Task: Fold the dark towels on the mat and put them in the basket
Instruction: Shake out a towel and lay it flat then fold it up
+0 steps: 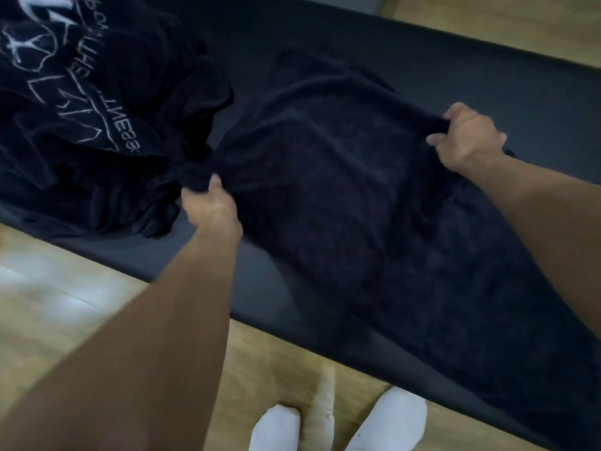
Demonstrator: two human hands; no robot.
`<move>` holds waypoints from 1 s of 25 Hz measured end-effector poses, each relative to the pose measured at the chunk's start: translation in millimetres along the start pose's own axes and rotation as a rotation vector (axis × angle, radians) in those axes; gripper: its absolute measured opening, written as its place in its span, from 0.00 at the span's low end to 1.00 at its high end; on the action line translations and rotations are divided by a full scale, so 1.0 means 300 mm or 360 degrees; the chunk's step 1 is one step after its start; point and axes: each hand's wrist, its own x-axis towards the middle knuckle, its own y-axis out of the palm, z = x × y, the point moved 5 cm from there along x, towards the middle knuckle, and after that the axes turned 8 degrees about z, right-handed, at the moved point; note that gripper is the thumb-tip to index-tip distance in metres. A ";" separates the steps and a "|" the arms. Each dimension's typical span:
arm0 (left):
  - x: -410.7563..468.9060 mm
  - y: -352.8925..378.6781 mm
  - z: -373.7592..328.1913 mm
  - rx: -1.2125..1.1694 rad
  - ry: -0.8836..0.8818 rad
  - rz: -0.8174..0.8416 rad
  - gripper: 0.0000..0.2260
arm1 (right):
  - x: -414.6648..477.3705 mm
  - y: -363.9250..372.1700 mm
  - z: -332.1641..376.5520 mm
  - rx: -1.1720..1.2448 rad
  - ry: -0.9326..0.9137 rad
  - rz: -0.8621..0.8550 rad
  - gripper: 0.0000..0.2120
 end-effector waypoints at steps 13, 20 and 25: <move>-0.394 0.257 0.338 0.0675 -0.0400 0.0940 0.22 | -0.213 -0.032 -0.484 -0.0313 0.0468 0.0151 0.33; -0.232 0.304 0.046 0.0584 0.0177 0.0745 0.31 | -0.605 0.203 -0.554 0.0813 0.0587 0.0626 0.25; -0.311 -0.028 0.292 0.1136 -0.0166 0.0945 0.30 | -0.877 0.379 -0.508 0.1052 0.0739 0.0685 0.21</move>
